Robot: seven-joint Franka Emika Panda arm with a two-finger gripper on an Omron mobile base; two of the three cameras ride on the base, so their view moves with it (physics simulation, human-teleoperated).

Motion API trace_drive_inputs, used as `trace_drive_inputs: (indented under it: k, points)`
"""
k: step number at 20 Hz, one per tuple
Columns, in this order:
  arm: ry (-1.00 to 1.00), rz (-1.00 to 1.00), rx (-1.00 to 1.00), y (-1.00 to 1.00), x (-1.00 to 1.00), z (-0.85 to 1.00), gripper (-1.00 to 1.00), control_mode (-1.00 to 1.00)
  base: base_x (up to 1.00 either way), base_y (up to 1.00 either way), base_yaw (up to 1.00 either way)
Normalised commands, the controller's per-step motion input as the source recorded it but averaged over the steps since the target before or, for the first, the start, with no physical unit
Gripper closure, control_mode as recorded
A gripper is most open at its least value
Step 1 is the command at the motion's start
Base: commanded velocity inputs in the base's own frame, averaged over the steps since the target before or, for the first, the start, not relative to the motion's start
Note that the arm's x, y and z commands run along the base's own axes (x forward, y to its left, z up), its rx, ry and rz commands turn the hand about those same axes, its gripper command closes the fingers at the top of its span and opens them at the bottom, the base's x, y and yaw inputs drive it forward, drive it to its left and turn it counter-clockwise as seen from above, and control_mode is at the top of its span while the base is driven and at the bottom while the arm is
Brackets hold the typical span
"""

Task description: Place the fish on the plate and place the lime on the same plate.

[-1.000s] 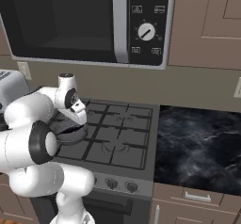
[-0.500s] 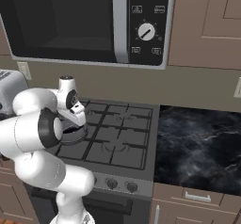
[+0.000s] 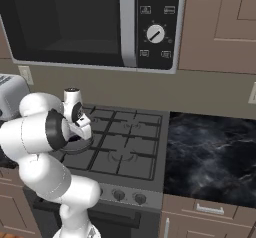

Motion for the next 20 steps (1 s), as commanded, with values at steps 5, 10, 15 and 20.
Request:
trace_drive_inputs:
  k: [5, 10, 15, 20]
  points:
    - [0.00, -0.01, 0.00, 0.00, 0.00, -0.25, -1.00, -1.00, 0.00, 0.00, 0.00]
    - [0.00, -0.01, 0.00, 0.00, 0.00, -0.08, -1.00, -1.00, 0.00, 0.00, 0.00]
    - [0.00, 0.00, 0.00, 0.00, 0.00, 0.00, 1.00, -1.00, 0.00, 0.00, 0.00]
    - [0.00, 0.00, 0.00, 0.00, 0.00, 0.00, 1.00, -1.00, 0.00, 0.00, 0.00]
